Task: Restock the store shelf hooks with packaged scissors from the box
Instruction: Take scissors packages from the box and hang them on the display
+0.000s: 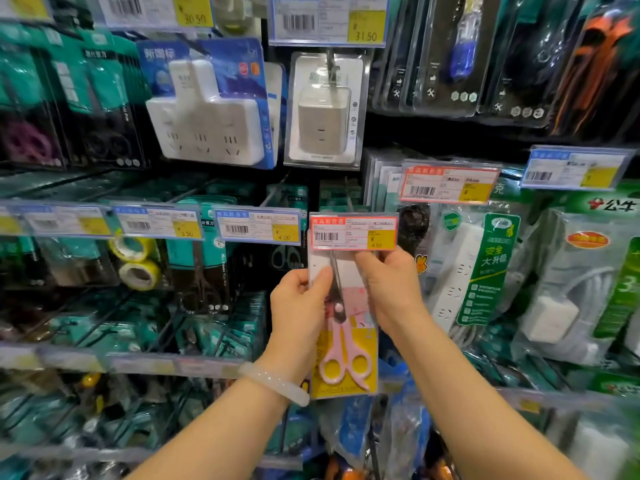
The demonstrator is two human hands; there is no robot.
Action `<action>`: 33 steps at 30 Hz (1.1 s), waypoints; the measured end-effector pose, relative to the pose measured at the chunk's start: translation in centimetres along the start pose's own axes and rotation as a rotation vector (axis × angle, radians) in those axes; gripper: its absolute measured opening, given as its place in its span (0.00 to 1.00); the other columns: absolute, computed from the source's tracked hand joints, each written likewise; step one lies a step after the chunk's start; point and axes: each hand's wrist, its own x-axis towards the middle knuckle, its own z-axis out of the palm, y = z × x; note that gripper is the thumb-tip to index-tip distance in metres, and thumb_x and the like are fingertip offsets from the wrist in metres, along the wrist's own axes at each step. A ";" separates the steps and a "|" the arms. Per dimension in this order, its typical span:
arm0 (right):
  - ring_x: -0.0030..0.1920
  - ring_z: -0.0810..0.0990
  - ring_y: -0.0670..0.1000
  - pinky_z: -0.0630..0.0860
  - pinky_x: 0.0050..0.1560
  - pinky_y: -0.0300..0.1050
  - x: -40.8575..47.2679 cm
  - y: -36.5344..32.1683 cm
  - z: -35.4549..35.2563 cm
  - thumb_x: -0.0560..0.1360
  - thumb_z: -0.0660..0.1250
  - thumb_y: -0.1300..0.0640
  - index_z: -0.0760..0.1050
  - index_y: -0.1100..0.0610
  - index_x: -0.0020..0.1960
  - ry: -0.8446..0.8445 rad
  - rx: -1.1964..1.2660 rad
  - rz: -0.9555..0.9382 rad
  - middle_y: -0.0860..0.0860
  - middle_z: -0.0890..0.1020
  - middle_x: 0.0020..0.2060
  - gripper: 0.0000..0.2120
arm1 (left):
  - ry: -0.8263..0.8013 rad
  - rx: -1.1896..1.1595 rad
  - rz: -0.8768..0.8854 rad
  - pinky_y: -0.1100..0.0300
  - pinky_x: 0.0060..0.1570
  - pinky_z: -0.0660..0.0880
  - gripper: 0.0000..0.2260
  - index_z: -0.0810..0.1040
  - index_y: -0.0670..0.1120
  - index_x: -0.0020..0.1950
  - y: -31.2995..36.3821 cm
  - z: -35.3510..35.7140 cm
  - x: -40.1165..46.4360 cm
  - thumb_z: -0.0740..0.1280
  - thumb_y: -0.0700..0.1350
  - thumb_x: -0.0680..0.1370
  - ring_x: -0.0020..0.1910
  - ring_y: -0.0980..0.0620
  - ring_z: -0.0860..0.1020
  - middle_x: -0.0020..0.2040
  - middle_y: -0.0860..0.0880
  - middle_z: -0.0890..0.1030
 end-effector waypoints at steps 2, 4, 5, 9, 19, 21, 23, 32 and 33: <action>0.49 0.81 0.49 0.77 0.56 0.48 0.4 -0.1 -0.1 0.74 0.64 0.68 0.79 0.55 0.46 0.041 -0.050 -0.033 0.50 0.83 0.44 0.10 | -0.005 -0.001 -0.019 0.45 0.44 0.78 0.06 0.75 0.41 0.42 0.2 0.4 0.4 0.67 0.42 0.76 0.39 0.43 0.80 0.38 0.41 0.81; 0.47 0.80 0.44 0.77 0.55 0.45 0.7 0.0 0.0 0.74 0.64 0.68 0.78 0.51 0.45 0.048 -0.023 -0.036 0.44 0.82 0.42 0.13 | 0.004 0.004 -0.043 0.40 0.48 0.79 0.05 0.76 0.41 0.43 0.2 0.6 0.9 0.67 0.42 0.76 0.41 0.40 0.80 0.41 0.39 0.81; 0.47 0.80 0.44 0.77 0.55 0.45 0.9 0.1 0.1 0.74 0.64 0.69 0.77 0.49 0.44 0.041 -0.008 -0.031 0.44 0.81 0.42 0.14 | 0.009 0.002 -0.054 0.38 0.48 0.78 0.05 0.76 0.42 0.43 0.2 0.7 1.1 0.67 0.42 0.76 0.42 0.39 0.80 0.42 0.38 0.81; 0.47 0.80 0.44 0.76 0.51 0.41 1.3 0.6 0.1 0.73 0.65 0.70 0.77 0.47 0.42 0.033 0.014 -0.081 0.44 0.82 0.42 0.17 | 0.004 -0.008 -0.039 0.41 0.48 0.78 0.05 0.75 0.43 0.41 0.0 0.8 1.6 0.66 0.40 0.77 0.42 0.40 0.80 0.41 0.39 0.81; 0.45 0.81 0.48 0.77 0.56 0.52 2.5 1.1 -0.2 0.69 0.60 0.78 0.78 0.50 0.40 0.075 0.086 -0.048 0.47 0.82 0.39 0.23 | -0.049 -0.060 -0.016 0.50 0.43 0.78 0.05 0.75 0.44 0.42 -0.3 1.6 2.1 0.65 0.38 0.77 0.36 0.47 0.80 0.37 0.44 0.81; 0.44 0.81 0.47 0.78 0.55 0.52 2.7 1.2 -0.2 0.69 0.61 0.78 0.78 0.50 0.40 0.070 0.093 -0.048 0.46 0.82 0.38 0.22 | -0.058 -0.069 -0.007 0.55 0.39 0.78 0.05 0.75 0.44 0.42 -0.3 1.6 2.3 0.64 0.37 0.78 0.33 0.51 0.80 0.36 0.46 0.80; 0.42 0.81 0.47 0.79 0.53 0.51 2.8 1.2 -0.2 0.69 0.63 0.77 0.79 0.50 0.39 0.068 0.099 -0.067 0.45 0.83 0.37 0.21 | -0.064 -0.076 -0.007 0.57 0.37 0.78 0.06 0.76 0.45 0.42 -0.3 1.6 2.4 0.64 0.36 0.78 0.29 0.54 0.80 0.35 0.47 0.80; 0.39 0.82 0.40 0.80 0.48 0.42 2.9 1.5 -0.1 0.70 0.63 0.76 0.79 0.49 0.39 0.085 0.119 -0.134 0.42 0.82 0.36 0.21 | -0.052 -0.086 0.060 0.57 0.36 0.79 0.08 0.76 0.47 0.43 -0.6 1.7 2.5 0.63 0.35 0.78 0.31 0.56 0.81 0.33 0.51 0.82; 0.38 0.81 0.39 0.80 0.47 0.40 2.9 1.5 -0.2 0.70 0.63 0.77 0.78 0.50 0.39 0.084 0.121 -0.134 0.42 0.82 0.36 0.21 | -0.051 -0.079 0.068 0.57 0.37 0.79 0.08 0.76 0.47 0.43 -0.7 1.7 2.5 0.63 0.35 0.77 0.32 0.55 0.81 0.34 0.50 0.82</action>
